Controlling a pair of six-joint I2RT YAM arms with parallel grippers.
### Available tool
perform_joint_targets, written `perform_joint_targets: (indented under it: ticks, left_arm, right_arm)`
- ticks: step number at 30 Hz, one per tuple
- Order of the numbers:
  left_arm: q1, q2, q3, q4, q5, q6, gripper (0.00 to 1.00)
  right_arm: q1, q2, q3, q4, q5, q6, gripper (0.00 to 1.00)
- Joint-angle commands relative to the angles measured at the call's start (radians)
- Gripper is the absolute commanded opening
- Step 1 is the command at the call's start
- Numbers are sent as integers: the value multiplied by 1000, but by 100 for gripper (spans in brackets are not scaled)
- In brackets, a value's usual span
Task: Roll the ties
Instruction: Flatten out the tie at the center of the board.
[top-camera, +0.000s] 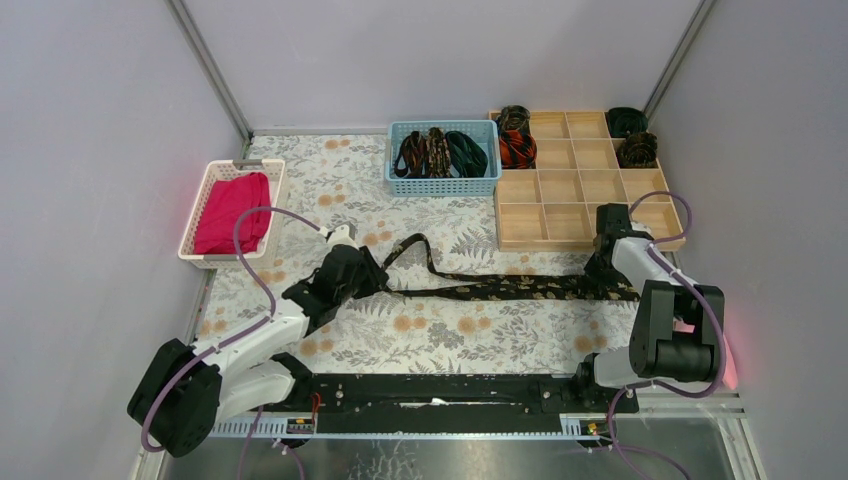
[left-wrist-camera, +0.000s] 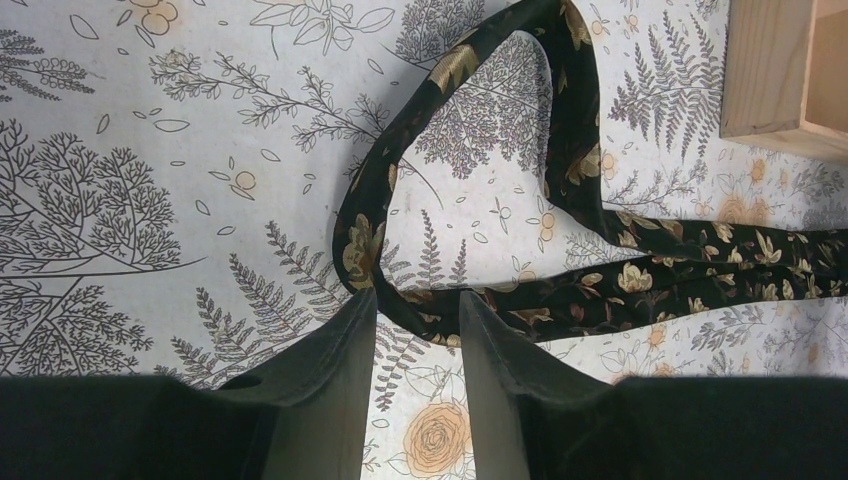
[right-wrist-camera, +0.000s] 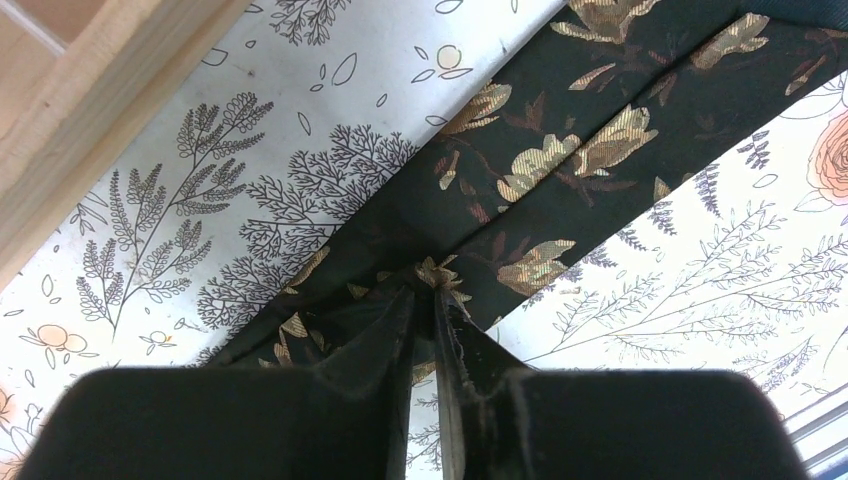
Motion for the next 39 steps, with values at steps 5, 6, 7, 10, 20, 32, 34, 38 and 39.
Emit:
perform_joint_targets:
  ticks: [5, 6, 7, 10, 20, 32, 34, 38, 39]
  left_arm:
    - [-4, 7, -20, 66, 7, 18, 43]
    - [-4, 6, -22, 66, 8, 18, 43]
    - [-4, 6, -21, 66, 9, 18, 43]
    - [-4, 5, -22, 67, 10, 18, 43]
    - [-4, 10, -17, 71, 24, 19, 43]
    - [-4, 5, -9, 59, 23, 26, 43]
    - [-4, 4, -12, 57, 22, 26, 43]
    - [-4, 6, -13, 53, 23, 29, 43]
    - [-4, 7, -11, 50, 20, 30, 42]
  right_arm:
    - [3, 21, 22, 13, 8, -6, 16]
    - [3, 24, 22, 13, 13, -3, 12]
    - [3, 25, 21, 11, 23, 1, 6]
    - [2, 15, 17, 8, 81, 27, 0]
    - [-40, 45, 61, -60, 297, 67, 0]
    - [-149, 132, 147, -121, 439, 78, 0]
    - [-175, 155, 154, -114, 424, 77, 0]
    - [-211, 210, 170, -121, 429, 77, 0]
    - [-221, 219, 177, -127, 433, 78, 0]
